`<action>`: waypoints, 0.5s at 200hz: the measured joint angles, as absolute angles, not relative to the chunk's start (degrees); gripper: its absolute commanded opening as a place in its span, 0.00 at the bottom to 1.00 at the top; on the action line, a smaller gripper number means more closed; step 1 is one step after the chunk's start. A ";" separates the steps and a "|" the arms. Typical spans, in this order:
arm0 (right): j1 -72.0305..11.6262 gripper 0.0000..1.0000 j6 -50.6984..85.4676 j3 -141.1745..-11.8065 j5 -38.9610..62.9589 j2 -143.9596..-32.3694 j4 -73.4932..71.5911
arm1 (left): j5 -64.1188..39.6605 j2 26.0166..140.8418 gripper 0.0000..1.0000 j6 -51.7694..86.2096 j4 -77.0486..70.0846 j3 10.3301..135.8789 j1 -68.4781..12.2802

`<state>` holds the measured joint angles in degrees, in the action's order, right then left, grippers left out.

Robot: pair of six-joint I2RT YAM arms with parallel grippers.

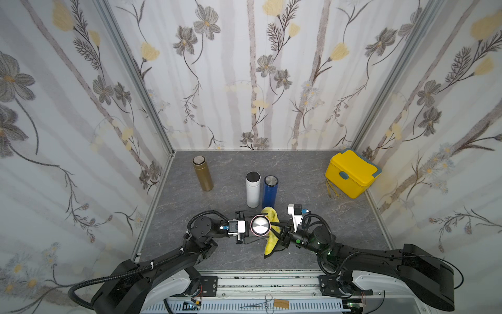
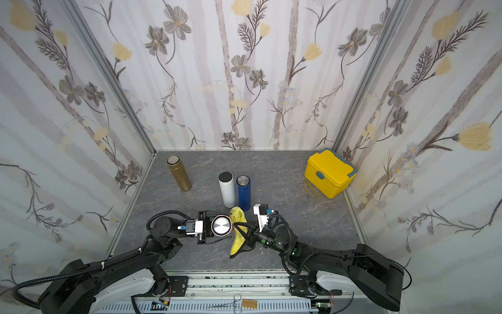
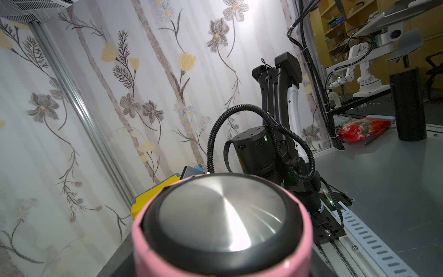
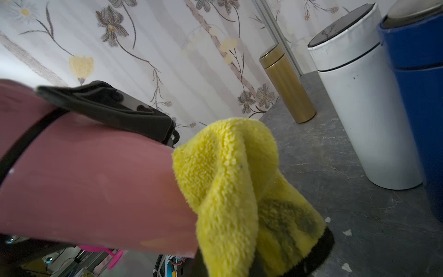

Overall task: Wipe the surface of the thermos
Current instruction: Wipe the dirt from the surface of the thermos.

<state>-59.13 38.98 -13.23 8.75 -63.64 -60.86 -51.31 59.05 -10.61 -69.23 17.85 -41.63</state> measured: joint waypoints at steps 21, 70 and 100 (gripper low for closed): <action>-59.13 0.00 38.15 -17.39 9.54 -58.63 -58.28 | -52.77 59.72 0.00 -11.81 -69.14 17.85 -41.58; -58.92 0.00 36.45 -20.05 8.97 -58.08 -59.00 | -55.61 61.06 0.00 -15.84 -66.74 18.65 -41.19; -58.81 0.00 37.47 -15.18 6.92 -63.13 -66.78 | -57.45 61.89 0.00 -18.46 -61.71 18.79 -41.21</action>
